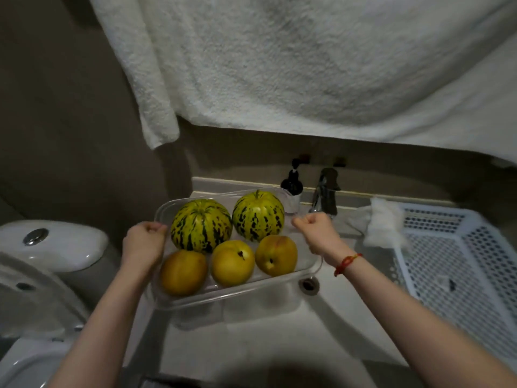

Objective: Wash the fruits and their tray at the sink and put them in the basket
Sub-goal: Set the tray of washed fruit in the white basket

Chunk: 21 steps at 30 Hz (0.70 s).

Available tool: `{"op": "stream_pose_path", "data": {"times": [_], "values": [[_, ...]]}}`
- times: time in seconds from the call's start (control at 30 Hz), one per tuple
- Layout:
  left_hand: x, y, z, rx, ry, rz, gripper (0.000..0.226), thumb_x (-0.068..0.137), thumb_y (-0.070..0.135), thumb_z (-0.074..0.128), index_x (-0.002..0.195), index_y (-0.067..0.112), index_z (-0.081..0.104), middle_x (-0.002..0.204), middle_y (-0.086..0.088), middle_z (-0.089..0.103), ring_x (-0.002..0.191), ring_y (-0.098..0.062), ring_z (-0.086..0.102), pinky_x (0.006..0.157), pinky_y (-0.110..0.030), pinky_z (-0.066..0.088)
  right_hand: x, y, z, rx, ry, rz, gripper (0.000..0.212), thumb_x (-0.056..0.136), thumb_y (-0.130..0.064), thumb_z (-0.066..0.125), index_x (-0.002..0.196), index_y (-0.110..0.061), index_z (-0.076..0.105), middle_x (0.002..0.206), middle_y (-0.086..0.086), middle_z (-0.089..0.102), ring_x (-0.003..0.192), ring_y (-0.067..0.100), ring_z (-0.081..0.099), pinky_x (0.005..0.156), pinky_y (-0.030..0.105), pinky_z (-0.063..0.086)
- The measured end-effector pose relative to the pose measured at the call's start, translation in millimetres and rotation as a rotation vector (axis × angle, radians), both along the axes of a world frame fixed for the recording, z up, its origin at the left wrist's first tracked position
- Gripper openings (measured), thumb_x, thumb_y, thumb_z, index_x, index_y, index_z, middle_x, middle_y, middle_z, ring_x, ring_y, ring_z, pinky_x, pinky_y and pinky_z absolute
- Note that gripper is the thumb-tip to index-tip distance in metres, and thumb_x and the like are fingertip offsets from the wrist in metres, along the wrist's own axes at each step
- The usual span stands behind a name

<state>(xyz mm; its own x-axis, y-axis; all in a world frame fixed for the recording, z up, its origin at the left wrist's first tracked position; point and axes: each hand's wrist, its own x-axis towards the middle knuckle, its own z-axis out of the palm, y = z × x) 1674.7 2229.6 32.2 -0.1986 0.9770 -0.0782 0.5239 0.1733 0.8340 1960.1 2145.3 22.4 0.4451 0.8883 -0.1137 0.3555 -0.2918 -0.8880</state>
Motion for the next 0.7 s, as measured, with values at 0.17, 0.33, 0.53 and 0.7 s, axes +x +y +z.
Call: {"op": "stream_pose_path", "data": {"times": [0.17,0.33,0.53,0.7], "values": [[62.7,7.2,39.6,0.019,-0.029,-0.248,0.012,0.091,0.01,0.057,0.097,0.01,0.067,0.077,-0.006,0.063,0.059,-0.021,0.051,0.052,-0.025,0.043,40.9,-55.3,37.3,0.053,0.1,-0.196,0.044,0.089,-0.018,0.055,0.051,-0.02,0.034,0.036,-0.009,0.028,0.029,0.005,0.025,0.032,0.014,0.023],[143.1,0.0,76.3,0.032,0.0,-0.531,0.015,0.088,0.0,0.053,0.088,0.007,0.065,0.055,-0.006,0.048,0.04,-0.018,0.04,0.042,-0.021,0.034,77.3,-127.7,58.2,0.137,0.103,-0.442,0.046,0.088,-0.014,0.056,0.048,-0.018,0.033,0.03,-0.009,0.029,0.026,0.008,0.028,0.033,0.017,0.023],[251.3,-20.2,106.4,0.074,0.131,-0.899,0.017,0.086,0.001,0.05,0.08,0.008,0.063,0.067,-0.015,0.048,0.055,-0.021,0.042,0.053,-0.026,0.036,109.5,-206.1,57.9,0.184,0.141,-0.716,0.048,0.09,-0.01,0.052,0.047,-0.018,0.032,0.032,-0.005,0.027,0.024,0.009,0.027,0.031,0.016,0.023],[342.1,-45.0,112.9,0.083,0.22,-1.113,0.02,0.083,-0.005,0.048,0.084,0.008,0.062,0.078,-0.014,0.048,0.063,-0.022,0.041,0.057,-0.031,0.036,130.0,-252.0,44.4,0.179,0.133,-0.899,0.039,0.091,-0.011,0.051,0.054,-0.011,0.04,0.039,0.004,0.034,0.026,0.01,0.032,0.034,0.018,0.027]]}}
